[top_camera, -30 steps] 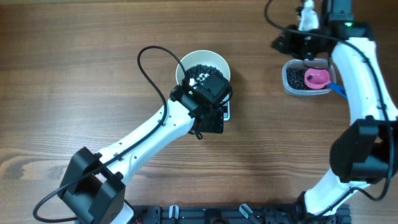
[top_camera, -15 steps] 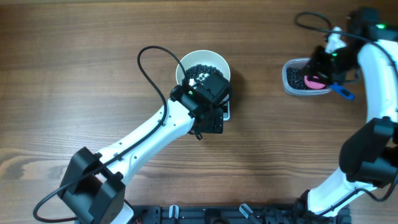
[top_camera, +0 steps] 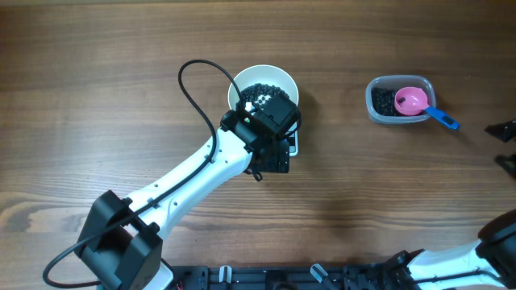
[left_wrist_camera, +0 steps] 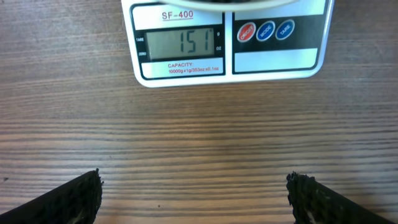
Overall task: Scoop item into bowl and weigh 150g on scale
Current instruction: 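Grasp the blue scoop handle in the tub with the right gripper, then carry the scoop left and dip it into the white bowl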
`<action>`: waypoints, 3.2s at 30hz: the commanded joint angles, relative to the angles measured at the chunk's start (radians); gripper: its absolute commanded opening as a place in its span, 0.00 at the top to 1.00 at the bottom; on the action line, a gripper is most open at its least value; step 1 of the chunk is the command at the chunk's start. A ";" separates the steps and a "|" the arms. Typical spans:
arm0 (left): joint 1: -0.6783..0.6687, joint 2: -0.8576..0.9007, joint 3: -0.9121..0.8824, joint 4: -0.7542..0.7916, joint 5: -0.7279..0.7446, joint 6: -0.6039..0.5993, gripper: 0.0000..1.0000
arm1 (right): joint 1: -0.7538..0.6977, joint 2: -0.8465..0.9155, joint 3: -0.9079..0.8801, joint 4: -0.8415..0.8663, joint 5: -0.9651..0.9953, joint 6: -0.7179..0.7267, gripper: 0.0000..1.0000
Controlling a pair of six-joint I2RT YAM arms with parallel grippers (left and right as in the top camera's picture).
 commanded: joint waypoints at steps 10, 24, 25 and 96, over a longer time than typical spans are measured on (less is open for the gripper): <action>0.006 0.008 -0.006 -0.025 -0.020 -0.010 0.00 | 0.178 -0.002 -0.349 0.646 -0.257 0.196 0.23; 0.006 0.008 -0.006 -0.031 -0.020 -0.010 0.00 | 0.284 -0.002 -0.349 0.756 -0.124 0.349 0.34; 0.005 0.008 -0.006 -0.031 -0.020 -0.009 0.00 | 0.284 -0.002 -0.349 0.757 -0.124 0.349 0.37; 0.006 0.008 -0.006 -0.031 -0.020 -0.010 0.00 | 1.168 -0.086 -0.253 0.880 -0.032 -0.707 0.95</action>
